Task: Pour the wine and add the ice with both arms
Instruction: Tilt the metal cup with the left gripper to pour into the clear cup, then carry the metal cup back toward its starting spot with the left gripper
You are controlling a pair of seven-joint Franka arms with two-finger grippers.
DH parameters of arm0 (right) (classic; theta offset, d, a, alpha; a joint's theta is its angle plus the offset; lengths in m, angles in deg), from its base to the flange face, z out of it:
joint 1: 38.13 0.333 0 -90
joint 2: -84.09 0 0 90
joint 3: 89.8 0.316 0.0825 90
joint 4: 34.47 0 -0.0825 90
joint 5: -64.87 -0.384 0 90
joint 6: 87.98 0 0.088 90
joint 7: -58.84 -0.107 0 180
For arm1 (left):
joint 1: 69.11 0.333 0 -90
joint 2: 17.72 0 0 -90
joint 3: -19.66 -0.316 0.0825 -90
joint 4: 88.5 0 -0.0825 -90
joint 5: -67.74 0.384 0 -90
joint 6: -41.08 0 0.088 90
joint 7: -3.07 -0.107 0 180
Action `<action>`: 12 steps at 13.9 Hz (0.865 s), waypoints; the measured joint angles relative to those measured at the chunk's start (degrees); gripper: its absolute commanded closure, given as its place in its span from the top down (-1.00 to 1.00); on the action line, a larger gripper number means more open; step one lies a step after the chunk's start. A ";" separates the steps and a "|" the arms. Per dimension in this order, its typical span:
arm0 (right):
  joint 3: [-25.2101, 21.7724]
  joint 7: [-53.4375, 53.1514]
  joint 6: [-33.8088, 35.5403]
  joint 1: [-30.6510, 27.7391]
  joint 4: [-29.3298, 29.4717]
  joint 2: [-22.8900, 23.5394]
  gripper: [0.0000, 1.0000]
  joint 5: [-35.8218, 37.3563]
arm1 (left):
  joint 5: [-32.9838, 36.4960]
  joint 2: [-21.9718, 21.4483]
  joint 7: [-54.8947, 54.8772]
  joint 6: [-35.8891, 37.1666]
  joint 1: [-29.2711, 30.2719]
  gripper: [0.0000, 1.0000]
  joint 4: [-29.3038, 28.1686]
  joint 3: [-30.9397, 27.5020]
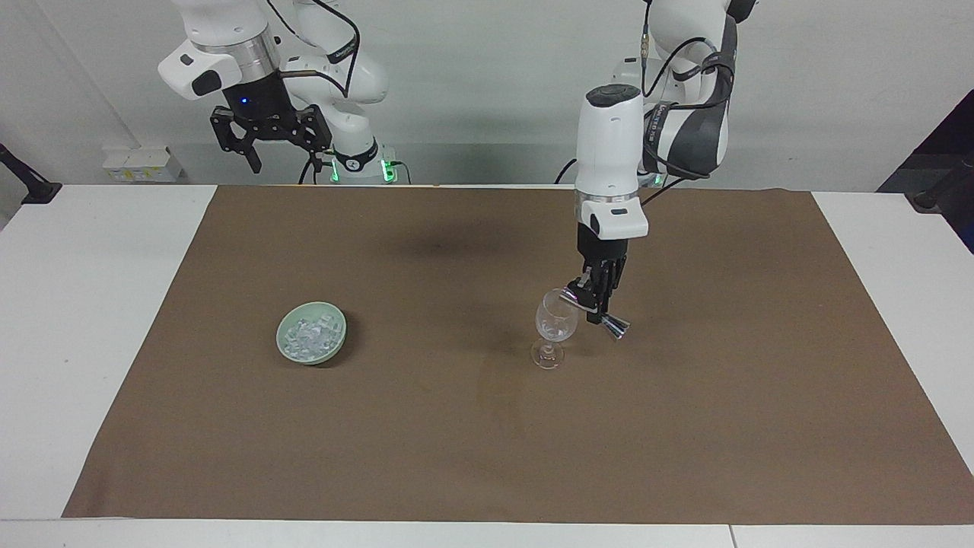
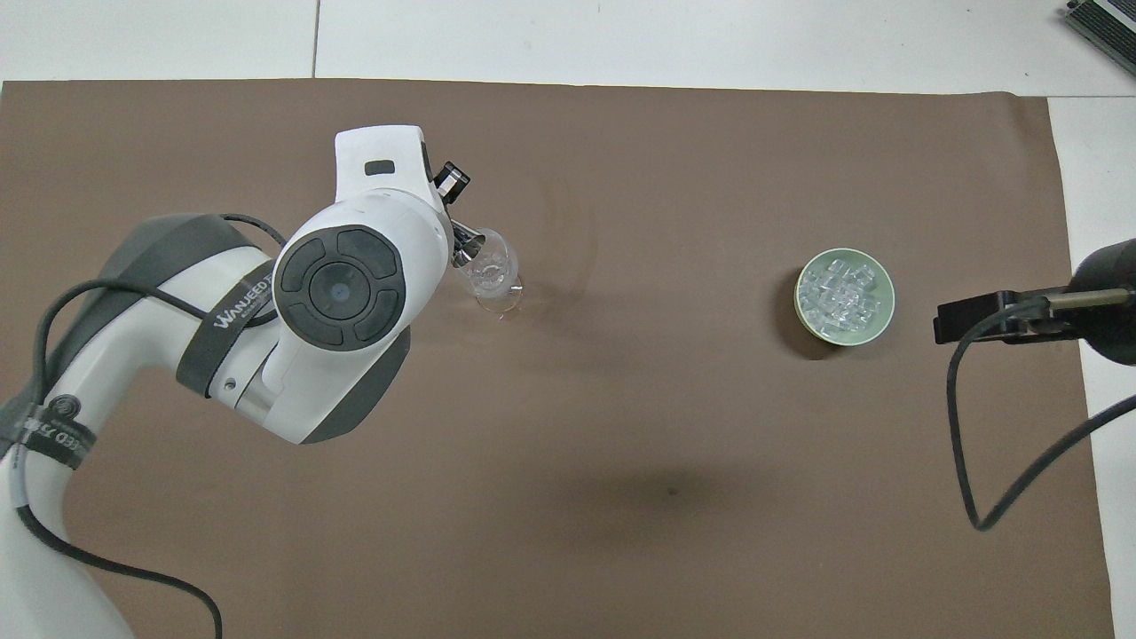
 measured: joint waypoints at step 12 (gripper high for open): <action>0.00 0.00 0.00 0.00 0.00 0.00 1.00 0.00 | -0.64 0.02 0.87 0.00 -0.02 -1.00 0.09 0.04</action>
